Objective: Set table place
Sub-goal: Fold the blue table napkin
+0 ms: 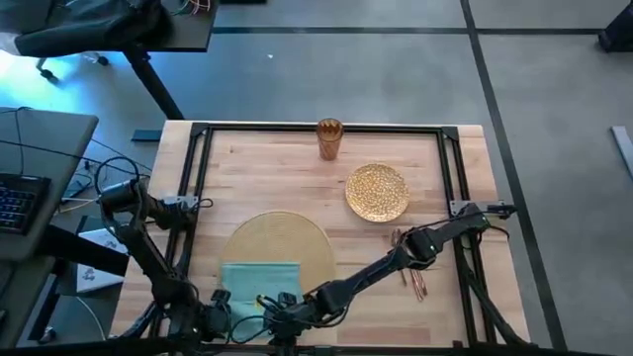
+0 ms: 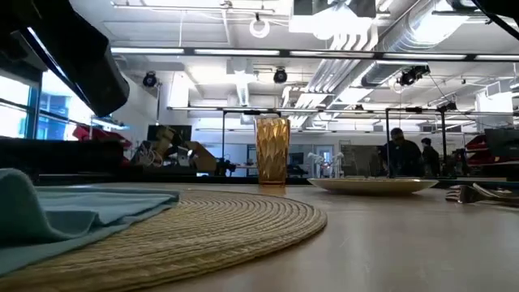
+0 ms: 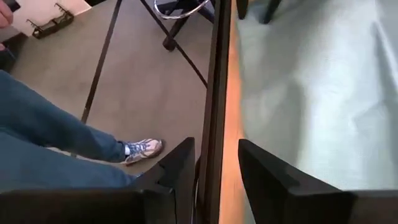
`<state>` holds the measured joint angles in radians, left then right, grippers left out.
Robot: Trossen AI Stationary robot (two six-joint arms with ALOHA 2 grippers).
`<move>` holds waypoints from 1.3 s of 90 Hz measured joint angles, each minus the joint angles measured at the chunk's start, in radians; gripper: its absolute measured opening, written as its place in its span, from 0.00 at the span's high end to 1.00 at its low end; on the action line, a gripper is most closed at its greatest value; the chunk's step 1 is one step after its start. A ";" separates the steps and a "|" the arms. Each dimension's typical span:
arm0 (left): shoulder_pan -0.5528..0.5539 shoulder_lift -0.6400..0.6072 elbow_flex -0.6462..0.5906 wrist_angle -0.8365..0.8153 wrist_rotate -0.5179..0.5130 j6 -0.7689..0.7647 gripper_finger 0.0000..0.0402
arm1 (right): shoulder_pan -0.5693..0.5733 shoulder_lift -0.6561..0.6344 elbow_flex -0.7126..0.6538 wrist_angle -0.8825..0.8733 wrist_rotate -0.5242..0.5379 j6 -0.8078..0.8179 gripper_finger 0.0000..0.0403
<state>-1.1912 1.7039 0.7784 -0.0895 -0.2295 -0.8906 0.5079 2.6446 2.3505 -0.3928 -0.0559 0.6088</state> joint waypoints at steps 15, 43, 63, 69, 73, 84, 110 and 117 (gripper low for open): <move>-0.001 -0.080 0.056 -0.096 0.049 0.097 0.97 | 0.000 0.000 0.000 -0.015 0.000 0.014 0.73; -0.027 -0.137 0.066 -0.133 0.097 0.229 0.98 | -0.020 0.000 0.000 -0.023 -0.005 0.081 0.73; -0.027 -0.137 0.066 -0.072 0.175 0.157 0.78 | -0.059 -0.001 0.000 -0.025 -0.031 0.153 0.73; -0.027 -0.141 0.066 -0.057 0.237 0.087 0.71 | -0.071 -0.001 0.000 -0.056 -0.032 0.149 0.73; -0.027 -0.147 0.066 -0.057 0.256 0.027 0.68 | -0.078 -0.001 0.000 -0.080 -0.036 0.145 0.73; -0.038 -0.175 0.066 -0.097 0.218 -0.142 0.65 | -0.092 -0.001 0.000 -0.107 -0.122 0.146 0.73; -0.061 -0.205 0.066 -0.201 -0.016 -0.345 0.69 | -0.062 -0.003 0.001 -0.274 -0.074 0.135 0.73; -0.060 -0.208 0.066 -0.209 -0.040 -0.374 0.70 | -0.060 -0.017 0.004 -0.301 -0.060 0.134 0.73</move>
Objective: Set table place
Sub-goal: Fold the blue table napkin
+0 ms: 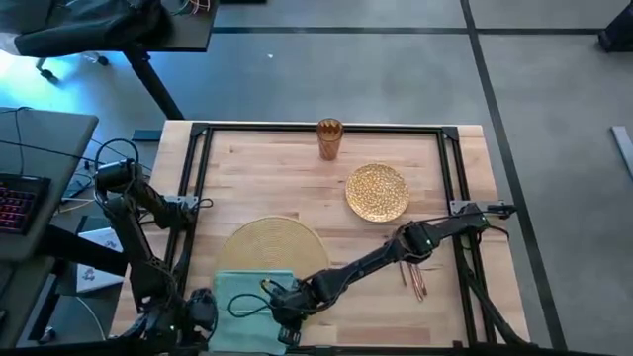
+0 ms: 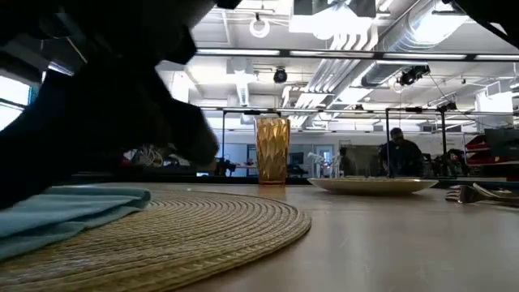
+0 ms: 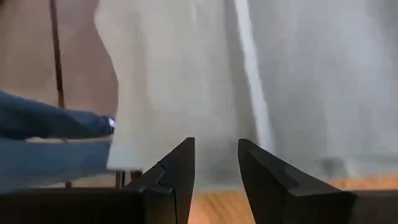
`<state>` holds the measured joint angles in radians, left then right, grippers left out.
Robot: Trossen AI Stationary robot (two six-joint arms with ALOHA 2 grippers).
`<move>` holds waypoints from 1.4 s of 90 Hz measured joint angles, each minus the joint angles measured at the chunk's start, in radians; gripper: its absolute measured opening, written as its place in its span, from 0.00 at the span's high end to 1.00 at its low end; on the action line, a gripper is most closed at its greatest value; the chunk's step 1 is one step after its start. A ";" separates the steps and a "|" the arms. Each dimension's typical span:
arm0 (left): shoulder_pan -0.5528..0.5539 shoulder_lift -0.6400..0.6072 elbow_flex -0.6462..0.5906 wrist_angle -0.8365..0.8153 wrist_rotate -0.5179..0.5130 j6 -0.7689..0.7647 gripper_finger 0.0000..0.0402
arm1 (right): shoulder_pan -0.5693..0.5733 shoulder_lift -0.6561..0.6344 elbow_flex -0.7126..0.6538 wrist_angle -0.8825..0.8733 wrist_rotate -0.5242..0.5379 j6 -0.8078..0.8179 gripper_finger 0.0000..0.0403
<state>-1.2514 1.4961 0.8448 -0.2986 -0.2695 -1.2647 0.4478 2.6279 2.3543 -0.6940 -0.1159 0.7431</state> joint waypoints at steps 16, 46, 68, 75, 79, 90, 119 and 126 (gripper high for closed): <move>0.002 -0.047 0.000 -0.097 -0.099 -0.145 0.72 | -0.032 -0.084 0.004 -0.183 0.078 0.071 0.73; 0.029 -0.206 0.002 -0.438 -0.327 -0.397 0.78 | -0.155 -0.107 -0.031 -0.239 0.008 -0.258 0.73; 0.091 -0.225 0.001 -0.503 -0.287 -0.401 0.81 | -0.159 -0.104 -0.130 -0.162 -0.016 -0.321 0.73; 0.103 -0.225 0.001 -0.490 -0.248 -0.402 0.81 | -0.160 -0.102 -0.134 -0.159 -0.079 -0.256 0.73; 0.108 -0.225 0.001 -0.488 -0.220 -0.406 0.81 | -0.157 -0.104 -0.132 -0.137 -0.117 -0.239 0.73; 0.123 -0.225 0.001 -0.486 -0.156 -0.410 0.81 | -0.138 -0.106 -0.130 -0.095 -0.152 -0.227 0.73; 0.199 -0.225 -0.062 -0.482 -0.064 -0.454 0.81 | -0.156 -0.073 -0.139 -0.010 0.045 -0.236 0.73; 0.214 -0.225 -0.085 -0.478 -0.046 -0.463 0.81 | -0.185 -0.067 -0.166 -0.027 0.036 -0.207 0.73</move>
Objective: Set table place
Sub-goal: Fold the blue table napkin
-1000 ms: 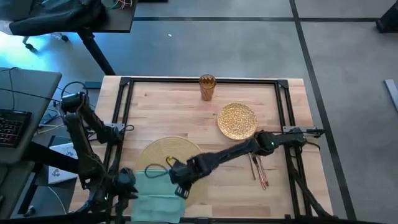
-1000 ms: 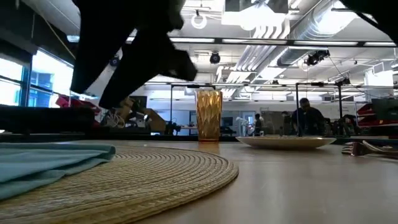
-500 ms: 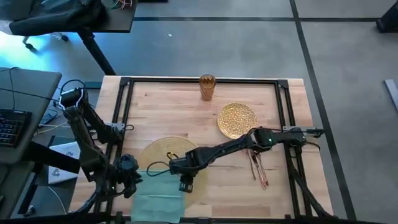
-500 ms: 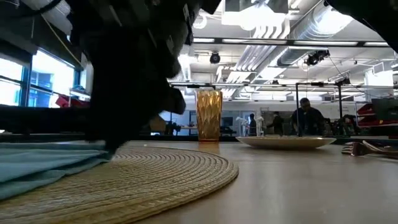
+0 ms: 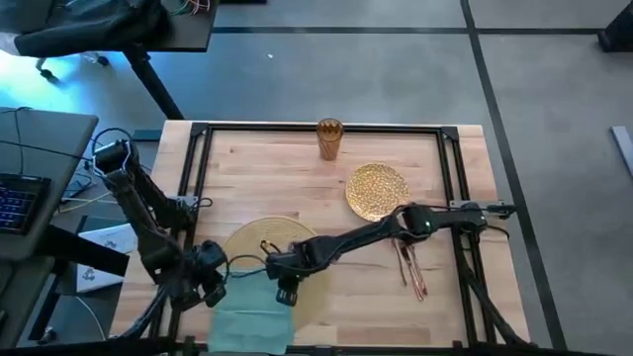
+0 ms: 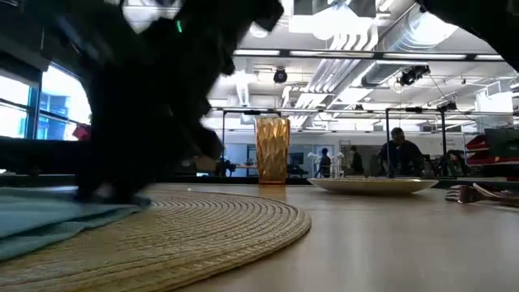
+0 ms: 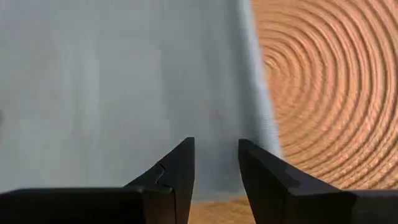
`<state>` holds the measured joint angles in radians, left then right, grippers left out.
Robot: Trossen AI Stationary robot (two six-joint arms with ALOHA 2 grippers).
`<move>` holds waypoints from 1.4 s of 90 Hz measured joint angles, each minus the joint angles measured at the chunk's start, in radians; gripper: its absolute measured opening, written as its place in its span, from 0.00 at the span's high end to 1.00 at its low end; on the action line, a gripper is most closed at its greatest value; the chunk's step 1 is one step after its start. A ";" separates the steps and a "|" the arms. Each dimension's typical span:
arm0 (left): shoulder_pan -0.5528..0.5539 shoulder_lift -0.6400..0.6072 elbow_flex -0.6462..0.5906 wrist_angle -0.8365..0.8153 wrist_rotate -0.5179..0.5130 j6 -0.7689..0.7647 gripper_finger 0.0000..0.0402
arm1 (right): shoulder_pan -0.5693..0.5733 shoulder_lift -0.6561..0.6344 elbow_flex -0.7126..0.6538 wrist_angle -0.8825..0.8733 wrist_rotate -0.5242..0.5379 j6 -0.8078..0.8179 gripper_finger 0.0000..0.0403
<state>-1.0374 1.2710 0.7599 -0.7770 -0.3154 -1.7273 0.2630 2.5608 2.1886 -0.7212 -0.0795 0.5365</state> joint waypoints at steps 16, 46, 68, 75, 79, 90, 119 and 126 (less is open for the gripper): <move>0.031 0.000 -0.027 0.004 0.027 0.026 0.81 | -0.086 -0.036 -0.007 -0.011 0.062 -0.021 0.74; 0.050 -0.009 -0.030 -0.046 0.020 0.003 0.81 | -0.194 -0.134 0.000 -0.137 0.016 -0.228 0.76; 0.041 -0.026 -0.030 0.001 0.009 -0.008 0.81 | -0.123 -0.131 -0.071 -0.178 -0.150 -0.179 0.76; 0.035 -0.026 -0.030 0.039 -0.013 -0.008 0.81 | -0.110 -0.130 -0.085 -0.178 -0.235 -0.042 0.76; 0.032 -0.026 -0.030 0.058 -0.026 -0.011 0.81 | -0.093 -0.137 -0.094 -0.180 -0.279 0.040 0.76; 0.032 -0.026 -0.030 0.080 -0.052 -0.016 0.81 | -0.040 -0.137 -0.145 -0.177 -0.300 0.187 0.75; 0.011 -0.026 -0.030 0.120 0.086 0.010 0.81 | -0.001 -0.141 -0.259 -0.074 -0.284 0.383 0.75; -0.014 -0.026 -0.030 0.154 0.159 0.020 0.81 | -0.001 -0.138 -0.247 -0.057 -0.293 0.383 0.75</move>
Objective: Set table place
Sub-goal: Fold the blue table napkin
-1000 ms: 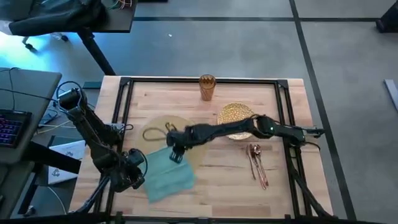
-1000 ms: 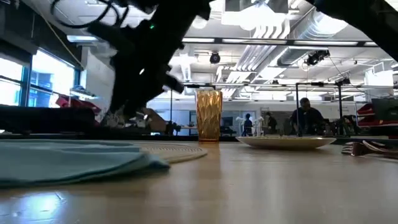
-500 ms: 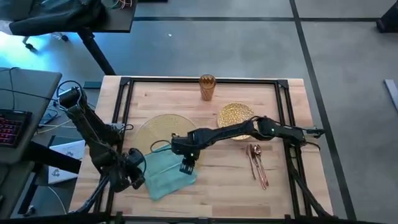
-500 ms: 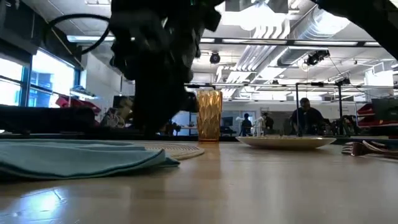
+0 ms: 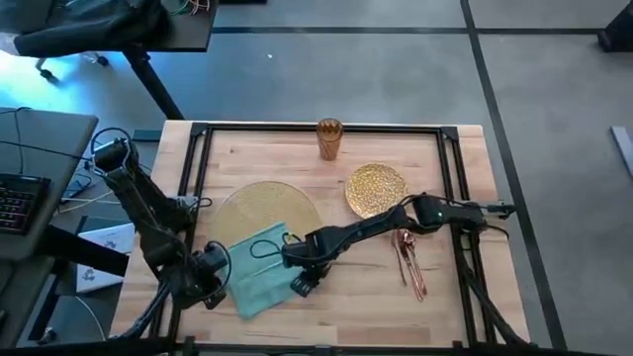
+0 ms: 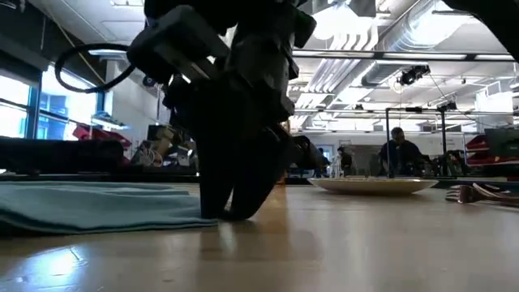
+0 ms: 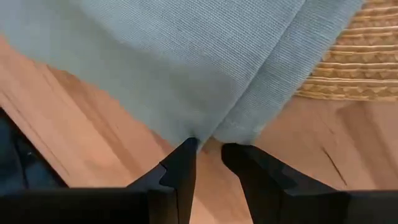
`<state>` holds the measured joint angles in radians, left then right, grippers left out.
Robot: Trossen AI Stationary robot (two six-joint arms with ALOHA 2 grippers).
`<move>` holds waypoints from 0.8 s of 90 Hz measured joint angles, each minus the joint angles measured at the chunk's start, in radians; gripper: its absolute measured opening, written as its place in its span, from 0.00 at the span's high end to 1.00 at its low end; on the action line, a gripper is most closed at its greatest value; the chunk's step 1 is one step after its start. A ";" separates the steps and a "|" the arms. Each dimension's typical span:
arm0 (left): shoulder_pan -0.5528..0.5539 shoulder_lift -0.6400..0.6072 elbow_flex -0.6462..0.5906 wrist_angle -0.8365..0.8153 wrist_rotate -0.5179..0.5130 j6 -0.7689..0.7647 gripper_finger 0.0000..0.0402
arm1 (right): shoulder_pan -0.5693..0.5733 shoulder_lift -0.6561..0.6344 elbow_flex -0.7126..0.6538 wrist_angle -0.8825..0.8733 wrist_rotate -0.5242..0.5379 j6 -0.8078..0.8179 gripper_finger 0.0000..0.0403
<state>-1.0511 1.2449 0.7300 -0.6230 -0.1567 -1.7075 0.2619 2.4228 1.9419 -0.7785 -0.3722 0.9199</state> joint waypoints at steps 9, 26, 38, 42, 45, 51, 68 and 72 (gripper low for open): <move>-0.043 0.000 0.000 0.018 0.062 -0.015 0.81 | -0.004 0.000 0.002 0.016 -0.043 0.031 0.75; -0.136 0.000 0.000 0.034 0.095 -0.085 0.81 | -0.008 0.000 0.002 0.049 -0.100 0.076 0.75; -0.178 0.000 0.000 0.036 0.057 -0.128 0.81 | -0.002 0.017 0.002 0.050 -0.100 0.097 0.75; -0.186 0.000 0.000 0.041 0.028 -0.143 0.81 | 0.000 0.026 0.002 0.049 -0.102 0.097 0.76; -0.189 0.000 0.000 0.049 0.002 -0.148 0.81 | 0.000 0.030 0.002 0.050 -0.104 0.097 0.76; -0.193 0.000 0.000 0.075 -0.068 -0.143 0.81 | 0.001 0.031 0.002 0.052 -0.075 0.092 0.79; -0.193 0.043 0.002 0.160 -0.268 0.024 0.81 | -0.007 0.031 0.002 0.076 -0.056 0.065 0.96; -0.191 0.066 0.002 0.173 -0.304 0.068 0.81 | -0.011 0.030 0.003 0.079 -0.061 0.056 0.98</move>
<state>-1.2417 1.3114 0.7315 -0.4503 -0.4604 -1.6392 0.2504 2.4529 1.9446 -0.6990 -0.4336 0.9760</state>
